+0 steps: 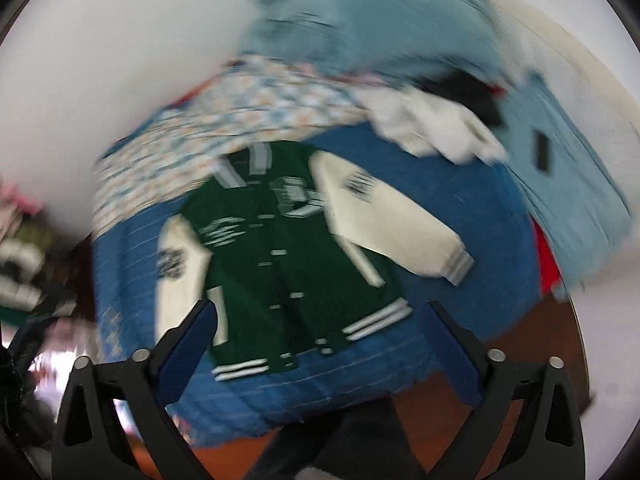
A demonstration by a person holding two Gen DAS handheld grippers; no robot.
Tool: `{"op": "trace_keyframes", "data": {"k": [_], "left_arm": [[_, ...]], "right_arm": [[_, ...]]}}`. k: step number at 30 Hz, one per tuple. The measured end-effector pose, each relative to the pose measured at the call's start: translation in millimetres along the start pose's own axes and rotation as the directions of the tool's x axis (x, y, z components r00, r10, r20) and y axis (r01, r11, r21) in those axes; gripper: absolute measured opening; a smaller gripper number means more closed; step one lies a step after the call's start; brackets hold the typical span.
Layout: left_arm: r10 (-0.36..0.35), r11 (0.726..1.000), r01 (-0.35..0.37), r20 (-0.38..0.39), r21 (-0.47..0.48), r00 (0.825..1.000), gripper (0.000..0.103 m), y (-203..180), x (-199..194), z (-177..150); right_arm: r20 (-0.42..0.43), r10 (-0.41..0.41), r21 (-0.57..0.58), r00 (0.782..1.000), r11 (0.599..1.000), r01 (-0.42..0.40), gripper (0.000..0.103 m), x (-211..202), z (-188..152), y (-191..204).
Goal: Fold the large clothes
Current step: 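Grasp the cream sleeve cuff with the right tool while the left tool approaches the jacket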
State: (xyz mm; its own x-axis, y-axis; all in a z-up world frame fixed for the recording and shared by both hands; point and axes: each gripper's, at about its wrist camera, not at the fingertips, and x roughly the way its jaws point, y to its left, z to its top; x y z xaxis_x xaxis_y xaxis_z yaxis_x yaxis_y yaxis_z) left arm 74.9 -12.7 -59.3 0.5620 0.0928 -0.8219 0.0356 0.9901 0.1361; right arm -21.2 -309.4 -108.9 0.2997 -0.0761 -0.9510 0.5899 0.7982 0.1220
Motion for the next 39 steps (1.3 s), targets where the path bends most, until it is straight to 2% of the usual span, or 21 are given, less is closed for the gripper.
{"op": "trace_keyframes", "data": {"k": [1, 2, 3, 8, 9, 11, 12, 14, 17, 20, 21, 23, 26, 27, 29, 30, 33, 34, 36, 39], "left_arm": [[0.005, 1.0, -0.005, -0.009, 0.007, 1.0, 0.103, -3, 16, 0], [0.025, 1.0, -0.025, -0.019, 0.014, 0.999, 0.103, -6, 33, 0], [0.042, 0.999, -0.042, -0.037, 0.018, 0.998, 0.103, -8, 49, -2], [0.097, 0.995, -0.096, -0.159, 0.015, 0.982, 0.103, -24, 135, -14], [0.116, 0.993, -0.115, -0.177, 0.018, 0.977, 0.103, -28, 150, -20], [0.172, 0.985, -0.168, -0.23, 0.038, 0.958, 0.103, -39, 192, -32], [0.185, 0.983, -0.181, -0.256, 0.04, 0.949, 0.103, -43, 210, -39], [0.196, 0.98, -0.194, -0.309, 0.039, 0.931, 0.103, -51, 245, -56], [0.202, 0.979, -0.199, -0.397, 0.049, 0.895, 0.103, -64, 303, -84], [0.221, 0.975, -0.215, -0.434, 0.065, 0.873, 0.103, -76, 351, -109], [0.221, 0.974, -0.214, -0.443, 0.067, 0.869, 0.103, -79, 367, -118], [0.222, 0.975, -0.211, -0.45, 0.076, 0.865, 0.103, -85, 394, -128], [0.224, 0.975, -0.201, -0.44, 0.098, 0.87, 0.103, -93, 427, -139], [0.216, 0.976, -0.191, -0.439, 0.101, 0.872, 0.103, -93, 436, -143], [0.191, 0.981, -0.158, -0.44, 0.11, 0.877, 0.103, -94, 451, -151], [0.172, 0.985, -0.14, -0.436, 0.105, 0.883, 0.103, -94, 455, -154], [0.071, 0.997, -0.065, -0.377, 0.027, 0.924, 0.103, -84, 460, -153], [0.045, 0.999, -0.047, -0.365, 0.003, 0.93, 0.103, -81, 462, -152], [0.0, 0.999, -0.013, -0.369, -0.033, 0.93, 0.103, -75, 465, -149], [-0.002, 1.0, -0.004, -0.395, -0.014, 0.919, 0.103, -74, 467, -142]], "right_arm": [[-0.025, -0.008, 0.038, 1.0, 0.999, 0.009, 0.083, 18, 1, -15], [-0.058, 0.003, 0.09, 0.998, 0.996, 0.003, 0.065, 42, 2, -33], [-0.078, 0.013, 0.137, 0.997, 0.991, -0.002, 0.058, 62, 4, -50], [-0.119, 0.058, 0.394, 0.991, 0.919, -0.007, 0.055, 173, 4, -154], [-0.119, 0.085, 0.448, 0.989, 0.894, -0.023, 0.055, 198, 4, -176], [-0.123, 0.138, 0.573, 0.983, 0.818, -0.043, 0.057, 254, -2, -222], [-0.111, 0.157, 0.616, 0.981, 0.785, -0.056, 0.063, 277, -4, -241], [-0.102, 0.168, 0.681, 0.98, 0.73, -0.055, 0.065, 332, -12, -275], [-0.106, 0.185, 0.729, 0.977, 0.683, -0.05, 0.065, 403, -22, -303], [-0.123, 0.243, 0.76, 0.962, 0.646, -0.066, 0.066, 467, -24, -311], [-0.131, 0.254, 0.768, 0.958, 0.637, -0.063, 0.066, 482, -23, -313], [-0.121, 0.235, 0.782, 0.964, 0.621, -0.054, 0.068, 508, -20, -315], [-0.073, 0.183, 0.808, 0.98, 0.588, -0.049, 0.069, 512, -10, -314], [-0.025, 0.171, 0.812, 0.985, 0.578, -0.08, 0.057, 508, -6, -311], [0.038, 0.137, 0.796, 0.99, 0.594, -0.113, 0.029, 502, 5, -310], [0.052, 0.12, 0.79, 0.991, 0.603, -0.115, 0.026, 502, 10, -310], [0.037, 0.086, 0.767, 0.996, 0.637, -0.084, 0.02, 508, 28, -307], [0.037, 0.076, 0.763, 0.996, 0.641, -0.077, 0.019, 509, 35, -306], [0.07, 0.043, 0.739, 0.997, 0.669, -0.081, 0.018, 495, 54, -297], [0.158, 0.038, 0.675, 0.987, 0.726, -0.135, 0.017, 460, 89, -265]]}}
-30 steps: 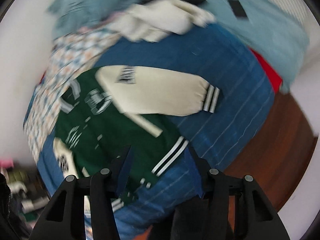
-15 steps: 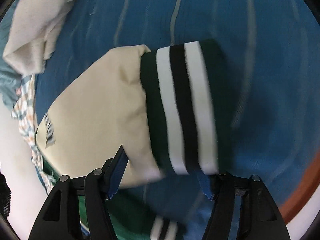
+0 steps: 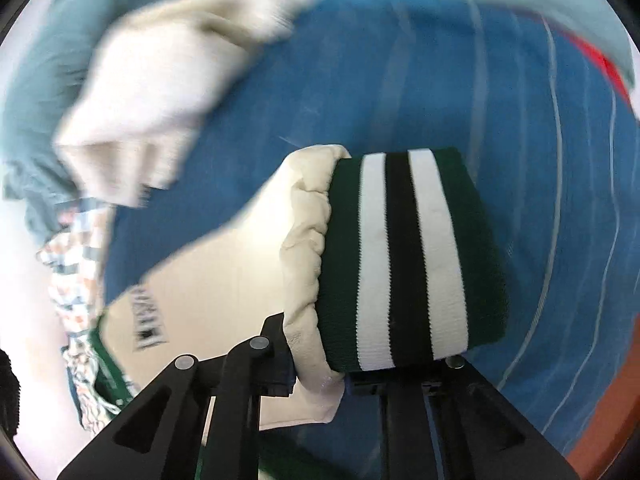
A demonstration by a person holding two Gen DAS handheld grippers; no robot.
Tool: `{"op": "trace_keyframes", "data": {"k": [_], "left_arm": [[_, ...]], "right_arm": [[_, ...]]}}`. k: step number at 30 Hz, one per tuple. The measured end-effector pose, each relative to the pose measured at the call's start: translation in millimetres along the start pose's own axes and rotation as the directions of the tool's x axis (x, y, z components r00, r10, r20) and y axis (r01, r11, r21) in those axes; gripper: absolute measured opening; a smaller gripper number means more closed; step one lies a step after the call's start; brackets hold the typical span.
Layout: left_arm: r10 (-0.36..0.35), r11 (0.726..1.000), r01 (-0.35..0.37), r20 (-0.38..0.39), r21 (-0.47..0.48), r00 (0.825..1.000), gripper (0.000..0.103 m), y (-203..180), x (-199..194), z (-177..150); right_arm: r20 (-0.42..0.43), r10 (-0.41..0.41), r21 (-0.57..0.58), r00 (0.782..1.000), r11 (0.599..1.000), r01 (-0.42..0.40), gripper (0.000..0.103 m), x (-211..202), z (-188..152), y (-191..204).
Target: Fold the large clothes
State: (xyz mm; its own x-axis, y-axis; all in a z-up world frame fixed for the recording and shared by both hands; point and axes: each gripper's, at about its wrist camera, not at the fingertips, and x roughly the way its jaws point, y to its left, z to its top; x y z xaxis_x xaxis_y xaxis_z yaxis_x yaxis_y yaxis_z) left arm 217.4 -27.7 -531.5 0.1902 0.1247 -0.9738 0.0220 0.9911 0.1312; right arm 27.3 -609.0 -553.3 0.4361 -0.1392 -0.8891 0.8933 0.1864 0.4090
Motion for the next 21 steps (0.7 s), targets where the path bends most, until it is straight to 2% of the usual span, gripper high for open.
{"op": "trace_keyframes", "data": {"k": [4, 7, 10, 12, 15, 16, 19, 20, 21], "left_arm": [[-0.024, 0.998, 0.023, -0.027, -0.055, 0.999, 0.103, 15, -9, 9], [-0.015, 0.992, 0.011, -0.029, -0.123, 0.999, 0.103, 47, -23, 15], [0.001, 0.982, -0.005, -0.018, -0.188, 1.0, 0.103, 88, -43, 14], [0.024, 0.975, -0.026, -0.012, -0.222, 1.0, 0.103, 114, -54, 9], [0.078, 0.952, -0.079, -0.015, -0.296, 0.997, 0.103, 169, -68, -8], [0.089, 0.943, -0.091, -0.022, -0.321, 0.996, 0.103, 183, -68, -16], [0.102, 0.897, -0.123, -0.071, -0.425, 0.992, 0.103, 237, -64, -52], [0.101, 0.88, -0.129, -0.086, -0.458, 0.991, 0.103, 251, -62, -62], [0.098, 0.864, -0.134, -0.099, -0.486, 0.99, 0.103, 263, -59, -72]], "right_arm": [[0.026, 0.108, -0.212, 0.994, 0.972, -0.1, 0.016, -31, -19, 105], [-0.007, 0.203, -0.377, 0.979, 0.906, -0.191, 0.016, -37, -55, 198], [-0.1, 0.265, -0.509, 0.959, 0.814, -0.278, 0.016, -27, -109, 283], [-0.17, 0.282, -0.586, 0.944, 0.742, -0.327, 0.016, -14, -164, 333], [-0.284, 0.264, -0.694, 0.922, 0.607, -0.388, 0.016, 22, -270, 402], [-0.317, 0.244, -0.734, 0.917, 0.549, -0.4, 0.016, 36, -312, 421], [-0.377, 0.144, -0.822, 0.915, 0.403, -0.402, 0.015, 82, -432, 452], [-0.375, 0.106, -0.849, 0.921, 0.359, -0.388, 0.015, 96, -471, 453], [-0.366, 0.061, -0.882, 0.929, 0.297, -0.367, 0.015, 109, -509, 454]]}}
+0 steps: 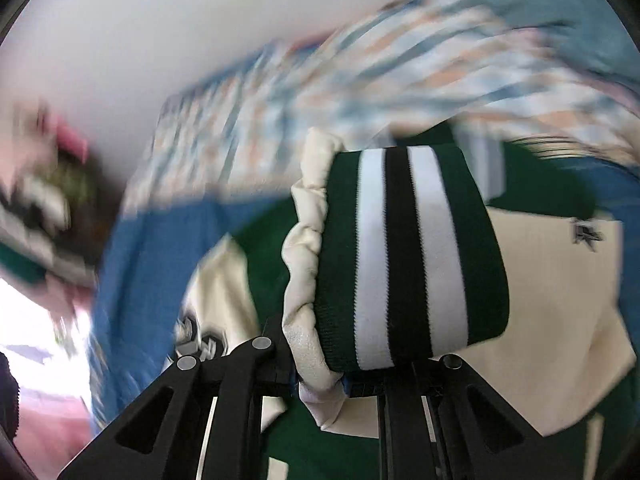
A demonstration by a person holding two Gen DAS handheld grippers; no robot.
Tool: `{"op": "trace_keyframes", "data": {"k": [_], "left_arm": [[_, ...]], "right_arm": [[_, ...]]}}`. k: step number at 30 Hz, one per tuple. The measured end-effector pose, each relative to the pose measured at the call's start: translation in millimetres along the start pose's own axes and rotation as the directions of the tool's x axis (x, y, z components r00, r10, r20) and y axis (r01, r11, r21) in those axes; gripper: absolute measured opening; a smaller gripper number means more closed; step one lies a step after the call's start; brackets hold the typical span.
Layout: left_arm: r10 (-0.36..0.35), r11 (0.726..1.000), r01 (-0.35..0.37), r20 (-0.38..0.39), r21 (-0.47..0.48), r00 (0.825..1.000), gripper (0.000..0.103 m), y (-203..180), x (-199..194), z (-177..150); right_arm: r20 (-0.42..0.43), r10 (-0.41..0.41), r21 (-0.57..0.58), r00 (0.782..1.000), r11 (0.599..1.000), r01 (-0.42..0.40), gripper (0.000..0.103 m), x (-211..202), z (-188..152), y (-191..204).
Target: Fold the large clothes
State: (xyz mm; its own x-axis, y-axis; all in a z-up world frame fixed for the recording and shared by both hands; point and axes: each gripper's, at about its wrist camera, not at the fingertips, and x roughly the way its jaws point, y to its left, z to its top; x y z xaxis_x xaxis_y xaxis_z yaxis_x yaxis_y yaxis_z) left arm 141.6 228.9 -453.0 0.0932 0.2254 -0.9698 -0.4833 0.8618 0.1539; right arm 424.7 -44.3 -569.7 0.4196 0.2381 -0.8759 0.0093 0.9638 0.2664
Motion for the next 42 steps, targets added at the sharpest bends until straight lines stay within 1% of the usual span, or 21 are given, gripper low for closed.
{"op": "trace_keyframes", "data": {"k": [3, 5, 7, 9, 11, 13, 15, 17, 18, 19, 21, 22, 23, 27, 30, 31, 32, 35, 38, 40, 42], "left_arm": [[-0.023, 0.992, 0.013, -0.072, -0.126, 0.997, 0.102, 45, 21, -9], [-0.073, 0.976, 0.047, -0.113, -0.212, 0.991, 0.102, 68, 36, -16], [-0.159, 0.947, 0.11, -0.145, -0.3, 0.977, 0.102, 83, 49, -22], [-0.292, 0.886, 0.202, -0.165, -0.417, 0.942, 0.102, 96, 65, -29], [-0.389, 0.819, 0.262, -0.159, -0.511, 0.907, 0.102, 101, 77, -35], [-0.482, 0.737, 0.323, -0.127, -0.594, 0.867, 0.102, 102, 92, -37], [-0.531, 0.674, 0.348, -0.1, -0.652, 0.842, 0.102, 100, 107, -33], [-0.535, 0.617, 0.345, -0.055, -0.707, 0.843, 0.102, 95, 115, -28], [-0.509, 0.603, 0.338, -0.022, -0.723, 0.86, 0.1, 97, 119, -16], [-0.479, 0.607, 0.327, -0.005, -0.724, 0.878, 0.095, 96, 115, -13], [-0.378, 0.654, 0.275, 0.01, -0.705, 0.926, 0.057, 100, 112, 11], [-0.312, 0.694, 0.235, 0.009, -0.681, 0.95, 0.038, 105, 112, 27], [-0.275, 0.718, 0.222, 0.023, -0.66, 0.961, 0.014, 107, 109, 34], [-0.188, 0.782, 0.224, 0.122, -0.582, 0.974, 0.011, 147, 95, 93], [-0.138, 0.836, 0.226, 0.207, -0.501, 0.969, 0.011, 173, 73, 134], [-0.136, 0.845, 0.232, 0.226, -0.481, 0.965, 0.011, 168, 62, 146], [-0.14, 0.858, 0.245, 0.252, -0.453, 0.958, 0.011, 174, 52, 158], [-0.139, 0.895, 0.249, 0.3, -0.369, 0.944, 0.011, 168, 30, 170], [-0.141, 0.924, 0.245, 0.335, -0.293, 0.931, 0.011, 150, -3, 159], [-0.138, 0.938, 0.237, 0.355, -0.253, 0.925, 0.011, 154, -12, 156], [-0.135, 0.949, 0.227, 0.365, -0.221, 0.921, 0.011, 151, -20, 159]], "right_arm": [[-0.196, -0.106, -0.218, 0.975, 0.974, 0.062, 0.019, 82, -34, 49], [-0.205, -0.162, -0.313, 0.965, 0.945, 0.093, 0.024, 97, -50, 60], [-0.187, -0.098, -0.309, 0.977, 0.95, 0.036, 0.027, 80, -54, 59], [-0.196, 0.041, -0.216, 0.98, 0.973, -0.084, 0.052, 44, -54, 37], [-0.197, 0.182, -0.095, 0.963, 0.974, -0.203, 0.068, 2, -57, 2], [-0.204, 0.197, -0.035, 0.959, 0.978, -0.208, 0.068, -31, -58, -24], [-0.215, 0.148, 0.0, 0.965, 0.988, -0.152, 0.068, -49, -69, -48], [-0.23, 0.091, 0.03, 0.969, 0.996, -0.087, 0.068, -58, -77, -74], [-0.24, 0.071, 0.05, 0.968, 0.997, -0.061, 0.068, -65, -75, -91], [-0.251, 0.061, 0.08, 0.966, 0.996, -0.042, 0.068, -63, -74, -104], [-0.254, 0.089, 0.136, 0.963, 0.989, -0.055, 0.067, -63, -69, -121], [-0.248, 0.106, 0.145, 0.963, 0.987, -0.071, 0.066, -60, -68, -120], [-0.241, 0.117, 0.137, 0.964, 0.987, -0.086, 0.065, -58, -65, -113], [-0.245, 0.18, 0.152, 0.953, 0.978, -0.146, 0.065, -20, -51, -76], [-0.249, 0.198, 0.192, 0.948, 0.97, -0.152, 0.065, 24, -42, -44], [-0.27, 0.208, 0.207, 0.94, 0.966, -0.154, 0.063, 45, -41, -31], [-0.305, 0.235, 0.218, 0.923, 0.961, -0.172, 0.051, 68, -42, -17], [-0.378, 0.199, 0.121, 0.904, 0.979, -0.165, 0.049, 101, -42, 22], [-0.366, 0.247, 0.093, 0.897, 0.969, -0.229, 0.049, 79, -33, 24], [-0.293, 0.256, 0.145, 0.921, 0.964, -0.222, 0.049, 41, -27, -6], [-0.192, 0.18, 0.217, 0.965, 0.966, -0.137, 0.049, -2, -26, -55]]}}
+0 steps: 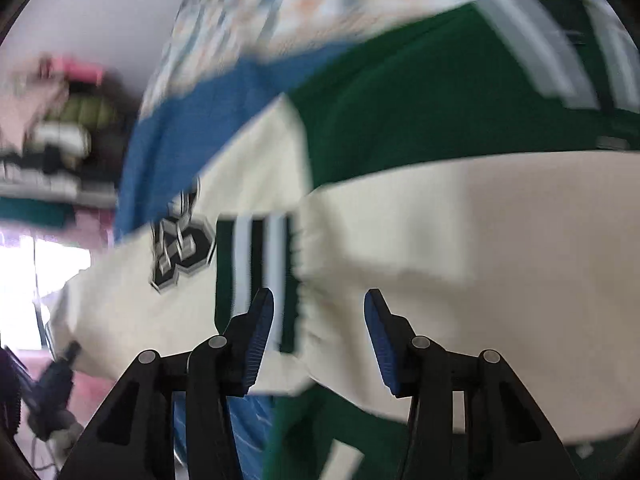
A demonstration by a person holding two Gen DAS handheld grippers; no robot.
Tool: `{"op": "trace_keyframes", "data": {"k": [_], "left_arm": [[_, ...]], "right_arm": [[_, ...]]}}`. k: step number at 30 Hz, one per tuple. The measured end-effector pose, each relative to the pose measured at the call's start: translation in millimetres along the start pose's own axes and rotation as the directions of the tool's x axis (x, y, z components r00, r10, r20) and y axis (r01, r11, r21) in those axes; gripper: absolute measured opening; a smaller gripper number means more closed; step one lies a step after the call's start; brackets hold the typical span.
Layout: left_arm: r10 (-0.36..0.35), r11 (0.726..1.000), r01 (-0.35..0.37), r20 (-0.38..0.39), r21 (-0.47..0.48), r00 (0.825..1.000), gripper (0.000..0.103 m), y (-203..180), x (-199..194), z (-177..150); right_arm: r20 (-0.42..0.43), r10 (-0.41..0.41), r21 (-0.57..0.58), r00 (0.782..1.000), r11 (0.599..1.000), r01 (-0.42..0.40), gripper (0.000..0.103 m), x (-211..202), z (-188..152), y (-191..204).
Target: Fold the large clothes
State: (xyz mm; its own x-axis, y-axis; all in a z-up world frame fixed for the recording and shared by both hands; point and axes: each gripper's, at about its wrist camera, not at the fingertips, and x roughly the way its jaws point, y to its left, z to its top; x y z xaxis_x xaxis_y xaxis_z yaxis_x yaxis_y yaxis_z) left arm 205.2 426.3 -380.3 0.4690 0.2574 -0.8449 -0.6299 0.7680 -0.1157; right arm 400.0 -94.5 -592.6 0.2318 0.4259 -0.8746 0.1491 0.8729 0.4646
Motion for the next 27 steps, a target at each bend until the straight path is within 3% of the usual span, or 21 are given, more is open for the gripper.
{"op": "trace_keyframes", "data": {"k": [2, 4, 5, 7, 9, 11, 12, 16, 17, 18, 19, 20, 21, 23, 24, 27], "left_arm": [[-0.004, 1.0, 0.003, 0.008, 0.025, 1.0, 0.011, -2, -13, -4], [-0.005, 0.999, 0.005, 0.009, 0.04, 1.0, 0.011, -8, -16, -10], [-0.007, 0.999, 0.007, 0.008, 0.043, 1.0, 0.011, -13, -20, -14], [-0.005, 0.998, 0.005, -0.001, 0.058, 1.0, 0.011, -20, -20, -20], [-0.003, 0.998, 0.004, -0.011, 0.057, 1.0, 0.011, -28, -20, -27], [-0.004, 0.998, 0.005, -0.02, 0.059, 1.0, 0.011, -36, -21, -32], [-0.002, 0.998, 0.003, -0.02, 0.065, 1.0, 0.011, -41, -22, -33], [0.008, 0.992, -0.009, 0.009, 0.123, 1.0, 0.011, -64, -35, -33], [0.009, 0.99, -0.011, 0.019, 0.138, 1.0, 0.011, -70, -40, -31], [0.01, 0.988, -0.014, 0.028, 0.151, 1.0, 0.011, -74, -45, -30], [0.014, 0.985, -0.02, 0.038, 0.17, 0.999, 0.011, -81, -50, -28], [0.015, 0.981, -0.025, 0.05, 0.192, 0.999, 0.011, -89, -57, -26], [0.015, 0.977, -0.027, 0.06, 0.211, 0.998, 0.011, -96, -61, -25], [0.014, 0.962, -0.036, 0.08, 0.271, 0.997, 0.011, -118, -72, -26], [0.005, 0.954, -0.03, 0.085, 0.297, 0.996, 0.011, -129, -77, -28], [-0.059, 0.916, 0.021, 0.082, 0.401, 0.995, 0.01, -180, -91, -47]], "right_arm": [[0.13, -0.166, 0.182, 0.978, 0.973, 0.141, 0.049, -56, -1, -64], [0.17, -0.276, 0.367, 0.946, 0.909, 0.199, 0.048, -90, -4, -130], [0.159, -0.305, 0.462, 0.939, 0.864, 0.202, 0.046, -98, -4, -170], [0.144, -0.282, 0.558, 0.949, 0.815, 0.157, 0.031, -94, -2, -222], [0.155, -0.226, 0.54, 0.962, 0.834, 0.109, 0.02, -74, 11, -243], [0.084, -0.2, 0.461, 0.976, 0.876, 0.14, 0.019, -34, 30, -252], [0.066, -0.191, 0.459, 0.979, 0.877, 0.14, 0.019, -24, 33, -258], [0.083, -0.162, 0.43, 0.983, 0.896, 0.111, 0.02, -43, 33, -252], [0.088, -0.181, 0.416, 0.98, 0.9, 0.129, 0.026, -53, 24, -248], [0.079, -0.231, 0.401, 0.97, 0.898, 0.181, 0.044, -62, 16, -243], [0.067, -0.31, 0.37, 0.948, 0.891, 0.265, 0.055, -72, 6, -235], [0.06, -0.386, 0.33, 0.921, 0.878, 0.346, 0.074, -80, -4, -228], [0.053, -0.448, 0.292, 0.893, 0.862, 0.415, 0.08, -83, -11, -221], [0.035, -0.561, 0.208, 0.827, 0.814, 0.543, 0.08, -81, -28, -207], [0.033, -0.582, 0.189, 0.812, 0.802, 0.567, 0.081, -80, -37, -204], [0.007, -0.592, 0.161, 0.806, 0.796, 0.583, 0.081, -65, -45, -196]]}}
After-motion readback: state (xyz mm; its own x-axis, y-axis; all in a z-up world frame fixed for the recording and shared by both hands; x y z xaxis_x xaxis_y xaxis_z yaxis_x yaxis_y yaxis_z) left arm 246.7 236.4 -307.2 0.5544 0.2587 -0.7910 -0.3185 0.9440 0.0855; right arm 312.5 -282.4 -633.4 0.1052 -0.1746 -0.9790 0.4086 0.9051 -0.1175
